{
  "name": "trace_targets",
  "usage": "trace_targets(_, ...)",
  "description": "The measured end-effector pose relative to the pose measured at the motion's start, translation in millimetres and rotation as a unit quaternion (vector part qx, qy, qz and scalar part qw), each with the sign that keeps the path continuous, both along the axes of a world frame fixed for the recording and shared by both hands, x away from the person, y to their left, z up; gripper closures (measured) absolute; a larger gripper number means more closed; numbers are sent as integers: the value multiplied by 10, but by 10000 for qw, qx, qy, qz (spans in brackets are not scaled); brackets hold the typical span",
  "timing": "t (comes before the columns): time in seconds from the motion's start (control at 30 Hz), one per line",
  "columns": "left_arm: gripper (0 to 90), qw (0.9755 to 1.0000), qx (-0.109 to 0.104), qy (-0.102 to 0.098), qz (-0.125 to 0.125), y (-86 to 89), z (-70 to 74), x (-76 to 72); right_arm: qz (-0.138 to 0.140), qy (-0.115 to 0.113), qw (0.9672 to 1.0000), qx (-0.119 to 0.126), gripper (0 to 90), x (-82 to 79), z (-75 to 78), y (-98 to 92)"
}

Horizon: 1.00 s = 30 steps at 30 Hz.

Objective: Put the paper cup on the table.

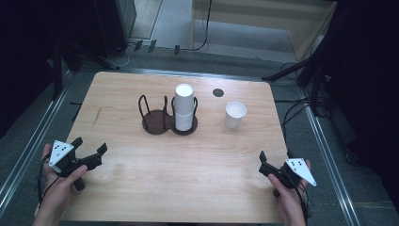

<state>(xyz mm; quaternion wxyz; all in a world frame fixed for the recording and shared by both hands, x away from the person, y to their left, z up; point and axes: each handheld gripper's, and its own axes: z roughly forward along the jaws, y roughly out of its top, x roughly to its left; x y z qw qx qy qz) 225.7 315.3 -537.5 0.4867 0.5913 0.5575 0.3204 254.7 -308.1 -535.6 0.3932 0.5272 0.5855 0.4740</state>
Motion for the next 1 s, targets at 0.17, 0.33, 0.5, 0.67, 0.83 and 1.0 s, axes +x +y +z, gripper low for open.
trace_targets(0.17,55,9999,-9,-66,90,20,-13,-31,27,66,10000,1,0,-115,-20,-13)
trace_targets(0.33,55,9998,155,-87,80,22,-6,-85,-23,177,9998,-31,0,-200,-31,-47)
trace_targets(0.5,55,9998,33,-101,157,75,-19,-135,-121,259,9996,-21,0,-259,-69,-106)
trace_targets(0.67,55,9998,141,8,118,79,-70,-172,-168,346,9993,-38,0,-291,-72,-111)
trace_targets(0.83,55,9999,86,14,110,80,-79,-162,-181,399,9990,-73,0,-281,-88,-104)
trace_targets(1.0,55,9999,84,51,100,83,-91,-146,-145,462,9988,-120,0,-274,-99,-89)
